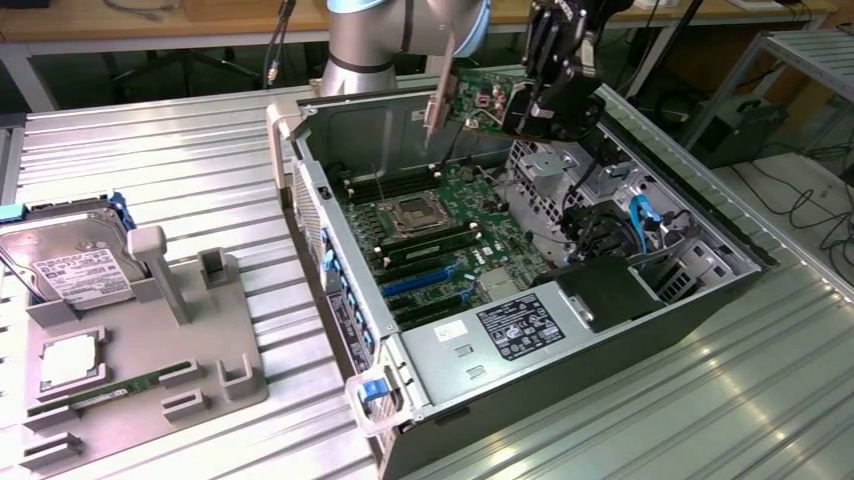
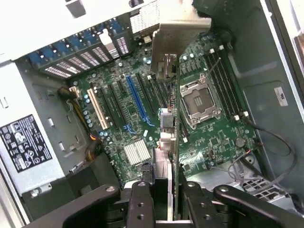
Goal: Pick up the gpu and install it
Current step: 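Insert the gpu into the slot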
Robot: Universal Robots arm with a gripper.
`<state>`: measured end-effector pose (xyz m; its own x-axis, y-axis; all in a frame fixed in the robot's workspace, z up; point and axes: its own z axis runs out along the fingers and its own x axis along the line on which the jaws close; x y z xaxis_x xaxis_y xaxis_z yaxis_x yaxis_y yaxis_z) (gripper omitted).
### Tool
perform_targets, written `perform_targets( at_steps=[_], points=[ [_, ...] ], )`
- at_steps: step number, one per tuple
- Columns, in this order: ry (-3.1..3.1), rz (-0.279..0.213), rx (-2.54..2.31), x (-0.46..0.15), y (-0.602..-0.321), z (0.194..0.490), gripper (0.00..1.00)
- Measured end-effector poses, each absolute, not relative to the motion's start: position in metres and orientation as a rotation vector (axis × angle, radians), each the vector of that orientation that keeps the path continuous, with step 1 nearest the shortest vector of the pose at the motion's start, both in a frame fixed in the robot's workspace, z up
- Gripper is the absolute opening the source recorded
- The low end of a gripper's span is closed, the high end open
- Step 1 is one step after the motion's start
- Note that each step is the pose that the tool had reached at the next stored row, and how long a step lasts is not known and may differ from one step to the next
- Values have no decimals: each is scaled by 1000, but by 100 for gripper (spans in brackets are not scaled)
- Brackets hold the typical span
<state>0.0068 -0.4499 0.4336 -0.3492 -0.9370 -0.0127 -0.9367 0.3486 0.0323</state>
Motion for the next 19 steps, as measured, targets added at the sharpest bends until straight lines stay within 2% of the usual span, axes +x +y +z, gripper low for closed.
perform_targets(
  at_steps=[19],
  points=[
    [-2341, -44, 2085, 7, -450, 433, 28]
  ],
)
